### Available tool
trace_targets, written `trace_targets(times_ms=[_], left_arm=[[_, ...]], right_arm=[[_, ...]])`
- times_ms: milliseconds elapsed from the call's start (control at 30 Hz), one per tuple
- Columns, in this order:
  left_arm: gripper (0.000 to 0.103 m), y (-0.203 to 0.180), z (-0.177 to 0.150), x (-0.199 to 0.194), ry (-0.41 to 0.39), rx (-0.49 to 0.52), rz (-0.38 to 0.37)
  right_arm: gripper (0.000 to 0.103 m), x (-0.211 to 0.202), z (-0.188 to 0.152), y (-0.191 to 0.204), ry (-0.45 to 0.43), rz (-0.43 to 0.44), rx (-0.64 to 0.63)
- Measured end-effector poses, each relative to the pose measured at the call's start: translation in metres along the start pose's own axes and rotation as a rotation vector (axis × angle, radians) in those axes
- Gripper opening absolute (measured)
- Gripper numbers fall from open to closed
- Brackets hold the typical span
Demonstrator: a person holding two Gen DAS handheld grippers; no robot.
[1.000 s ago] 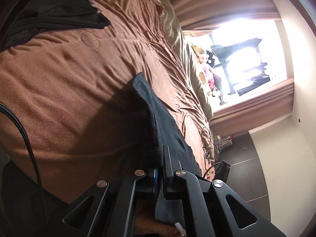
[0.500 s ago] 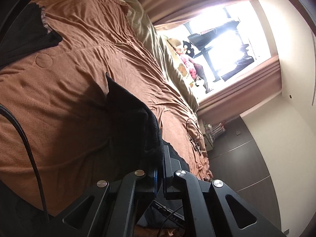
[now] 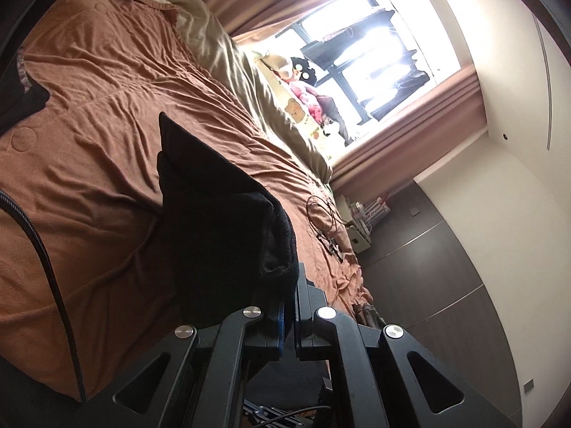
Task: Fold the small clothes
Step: 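Lift and turn the folded shirt over with both grippers, then open both grippers to release the flipped shirt, then lower the open right gripper to the side edge of the shirt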
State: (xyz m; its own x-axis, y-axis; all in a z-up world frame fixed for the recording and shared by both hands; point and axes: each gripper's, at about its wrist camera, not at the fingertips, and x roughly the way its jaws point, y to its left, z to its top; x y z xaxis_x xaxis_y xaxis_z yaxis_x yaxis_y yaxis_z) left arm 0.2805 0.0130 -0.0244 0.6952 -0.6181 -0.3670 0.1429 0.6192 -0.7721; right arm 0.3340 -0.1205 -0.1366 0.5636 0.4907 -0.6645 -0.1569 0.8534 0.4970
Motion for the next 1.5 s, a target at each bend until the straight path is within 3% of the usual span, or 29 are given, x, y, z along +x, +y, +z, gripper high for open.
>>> trace_targets(times_ms=[233, 300, 367, 433, 767, 933, 1000, 1133, 1267, 1400, 1500], left_arm=[[0.003, -0.037, -0.006, 0.029, 0.061, 0.064, -0.049], [0.003, -0.045, -0.011, 0.035, 0.081, 0.072, -0.065], [0.003, -0.054, -0.016, 0.045, 0.102, 0.086, -0.082], [0.003, -0.063, -0.021, 0.054, 0.119, 0.099, -0.095], [0.003, -0.097, -0.058, 0.111, 0.243, 0.142, -0.124], [0.003, -0.108, -0.095, 0.152, 0.358, 0.174, -0.122], [0.010, -0.104, -0.110, 0.166, 0.411, 0.189, -0.082], [0.011, -0.081, -0.124, 0.173, 0.452, 0.166, -0.035], [0.014, -0.058, -0.122, 0.164, 0.442, 0.170, 0.045], [0.024, -0.039, -0.113, 0.158, 0.415, 0.176, 0.118], [0.024, -0.025, -0.109, 0.151, 0.402, 0.177, 0.162]], right_arm=[[0.003, -0.054, 0.000, -0.032, -0.110, -0.011, 0.040], [0.011, -0.065, -0.001, -0.040, -0.126, -0.012, 0.052], [0.036, -0.080, -0.004, -0.051, -0.156, -0.006, 0.066], [0.051, -0.089, -0.007, -0.057, -0.189, -0.009, 0.082], [0.052, -0.144, -0.037, -0.105, -0.272, 0.000, 0.193], [0.052, -0.155, -0.051, -0.136, -0.265, -0.006, 0.263], [0.052, -0.157, -0.058, -0.148, -0.260, 0.001, 0.293], [0.052, -0.159, -0.065, -0.166, -0.254, 0.042, 0.341], [0.055, -0.159, -0.066, -0.175, -0.255, 0.093, 0.360], [0.055, -0.147, -0.057, -0.185, -0.230, 0.133, 0.374], [0.055, -0.137, -0.048, -0.190, -0.213, 0.153, 0.377]])
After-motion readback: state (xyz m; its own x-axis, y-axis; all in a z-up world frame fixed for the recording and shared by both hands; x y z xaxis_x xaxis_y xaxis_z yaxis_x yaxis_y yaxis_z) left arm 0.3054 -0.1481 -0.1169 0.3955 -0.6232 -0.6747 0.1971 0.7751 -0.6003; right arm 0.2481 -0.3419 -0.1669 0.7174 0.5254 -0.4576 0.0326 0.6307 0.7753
